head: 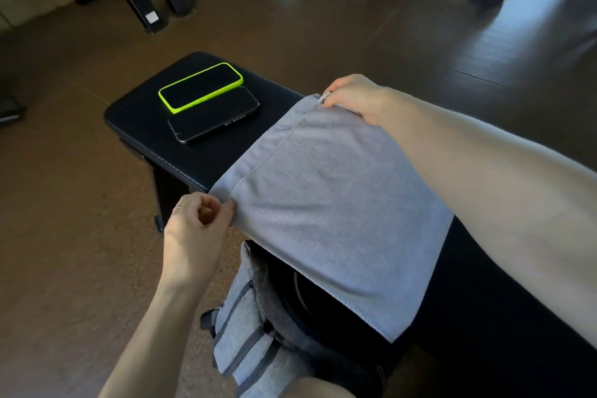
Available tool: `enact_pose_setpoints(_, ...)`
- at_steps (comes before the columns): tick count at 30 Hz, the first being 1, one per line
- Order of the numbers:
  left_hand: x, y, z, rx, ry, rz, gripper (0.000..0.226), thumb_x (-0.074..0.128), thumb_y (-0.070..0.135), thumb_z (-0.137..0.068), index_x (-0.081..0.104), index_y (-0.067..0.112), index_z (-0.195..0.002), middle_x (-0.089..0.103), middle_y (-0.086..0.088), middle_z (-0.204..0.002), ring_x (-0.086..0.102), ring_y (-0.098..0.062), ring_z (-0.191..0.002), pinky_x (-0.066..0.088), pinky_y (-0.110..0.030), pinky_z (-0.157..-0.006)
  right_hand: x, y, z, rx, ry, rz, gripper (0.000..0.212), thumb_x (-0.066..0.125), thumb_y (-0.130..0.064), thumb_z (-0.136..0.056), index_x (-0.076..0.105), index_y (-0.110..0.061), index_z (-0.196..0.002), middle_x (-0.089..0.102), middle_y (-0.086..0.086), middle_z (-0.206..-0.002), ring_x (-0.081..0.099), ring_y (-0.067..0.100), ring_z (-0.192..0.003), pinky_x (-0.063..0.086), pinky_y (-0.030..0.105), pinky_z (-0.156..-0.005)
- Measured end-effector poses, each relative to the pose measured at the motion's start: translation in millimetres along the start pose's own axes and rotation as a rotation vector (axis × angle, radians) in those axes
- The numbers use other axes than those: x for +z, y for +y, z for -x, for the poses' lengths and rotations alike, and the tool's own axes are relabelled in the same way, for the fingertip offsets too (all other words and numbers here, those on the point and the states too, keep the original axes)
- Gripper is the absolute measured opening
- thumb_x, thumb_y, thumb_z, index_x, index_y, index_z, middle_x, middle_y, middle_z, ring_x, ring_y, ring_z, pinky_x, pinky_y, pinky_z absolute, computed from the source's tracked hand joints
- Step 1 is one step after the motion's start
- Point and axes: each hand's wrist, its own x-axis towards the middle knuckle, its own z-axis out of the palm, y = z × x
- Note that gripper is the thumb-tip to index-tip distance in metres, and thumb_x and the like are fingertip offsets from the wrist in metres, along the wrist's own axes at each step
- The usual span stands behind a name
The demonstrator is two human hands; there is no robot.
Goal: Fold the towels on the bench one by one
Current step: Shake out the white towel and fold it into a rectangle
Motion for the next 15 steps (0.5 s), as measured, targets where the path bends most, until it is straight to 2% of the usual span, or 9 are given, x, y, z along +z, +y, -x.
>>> enact_pose_setpoints(3, -1.6, 3.0, 0.5, 0.002, 0.002, 0.000, 0.019, 0.070, 0.030, -0.093, 0.062, 0.018, -0.081, 0.063, 0.000, -0.092, 0.061, -0.021, -0.087, 0.051, -0.034, -0.074, -1.4, 0.1, 6.3, -0.020, 0.151, -0.098, 0.019, 0.075, -0.010, -0.078, 0.077, -0.017, -0.095, 0.066, -0.002, -0.086, 0.062, 0.011, -0.082, 0.048, 0.022, -0.068)
enact_pose_setpoints(7, -16.9, 20.4, 1.3, 0.074, 0.048, -0.025, 0.021, 0.070, 0.029, -0.093, 0.061, 0.017, -0.079, 0.064, -0.003, -0.086, 0.062, -0.026, -0.081, 0.054, -0.049, -0.075, -24.7, -4.9, 33.8, -0.137, 0.248, -0.160, 0.009, 0.077, -0.016, -0.078, 0.076, -0.018, -0.087, 0.061, -0.009, -0.071, 0.056, 0.004, -0.069, 0.040, 0.019, -0.062)
enact_pose_setpoints(9, -31.2, 39.0, -0.8, 0.147, 0.070, -0.016, 0.019, 0.070, 0.027, -0.094, 0.062, 0.016, -0.081, 0.063, -0.002, -0.085, 0.061, -0.025, -0.081, 0.053, -0.044, -0.073, -46.0, -10.1, 54.5, -0.180, 0.307, -0.222, 0.010, 0.078, -0.016, -0.079, 0.077, -0.016, -0.088, 0.061, -0.011, -0.067, 0.056, -0.002, -0.060, 0.041, 0.016, -0.059)
enact_pose_setpoints(10, -38.7, 50.3, -2.1, 0.194, 0.076, -0.007, 0.018, 0.069, 0.026, -0.095, 0.062, 0.015, -0.083, 0.063, -0.001, -0.085, 0.060, -0.024, -0.081, 0.052, -0.040, -0.071, -58.9, -12.8, 65.6, -0.194, 0.331, -0.250, 0.013, 0.078, -0.017, -0.079, 0.078, -0.015, -0.091, 0.065, -0.010, -0.072, 0.060, -0.003, -0.064, 0.045, 0.016, -0.062)
enact_pose_setpoints(12, -52.6, 74.7, -5.2, 0.305, 0.076, 0.021, 0.017, 0.067, 0.026, -0.096, 0.061, 0.013, -0.086, 0.064, -0.001, -0.084, 0.059, -0.021, -0.079, 0.049, -0.035, -0.070, -86.4, -16.9, 89.7, -0.204, 0.362, -0.290, 0.017, 0.079, -0.020, -0.080, 0.078, -0.018, -0.097, 0.072, -0.006, -0.090, 0.070, 0.005, -0.085, 0.057, 0.024, -0.078)
enact_pose_setpoints(15, -68.2, 108.4, -7.1, 0.473, 0.084, 0.047, 0.017, 0.067, 0.025, -0.097, 0.059, 0.012, -0.089, 0.062, 0.000, -0.084, 0.056, -0.008, -0.073, 0.044, -0.025, -0.067, -126.7, -17.4, 132.6, -0.229, 0.371, -0.358, 0.013, 0.078, -0.017, -0.083, 0.077, -0.018, -0.097, 0.074, 0.003, -0.104, 0.072, 0.015, -0.097, 0.060, 0.036, -0.089)
